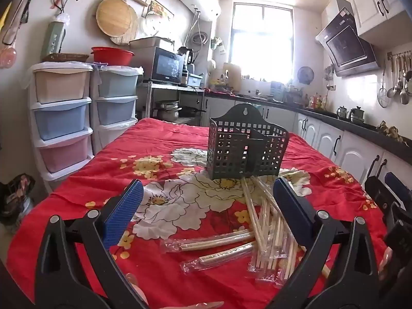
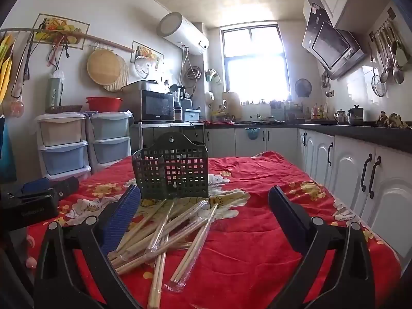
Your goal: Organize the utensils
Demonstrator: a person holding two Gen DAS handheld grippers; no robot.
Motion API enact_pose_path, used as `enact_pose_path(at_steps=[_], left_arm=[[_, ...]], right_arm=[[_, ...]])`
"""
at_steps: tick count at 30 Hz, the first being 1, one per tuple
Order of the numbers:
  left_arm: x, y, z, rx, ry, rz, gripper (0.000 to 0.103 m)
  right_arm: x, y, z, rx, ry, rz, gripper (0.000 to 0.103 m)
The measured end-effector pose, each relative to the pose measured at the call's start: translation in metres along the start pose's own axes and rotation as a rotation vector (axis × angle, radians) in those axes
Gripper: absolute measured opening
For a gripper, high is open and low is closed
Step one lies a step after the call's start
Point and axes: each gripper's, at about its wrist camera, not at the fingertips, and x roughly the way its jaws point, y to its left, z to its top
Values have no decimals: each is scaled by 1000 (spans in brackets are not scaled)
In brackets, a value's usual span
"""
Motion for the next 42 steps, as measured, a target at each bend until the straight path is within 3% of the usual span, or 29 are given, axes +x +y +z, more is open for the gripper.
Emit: enact_pose_path(at_steps=[42], left_arm=[[-7,-5,2,5,-8,-16,93]], right_arm=[[-10,2,4,0,-13,3,97]])
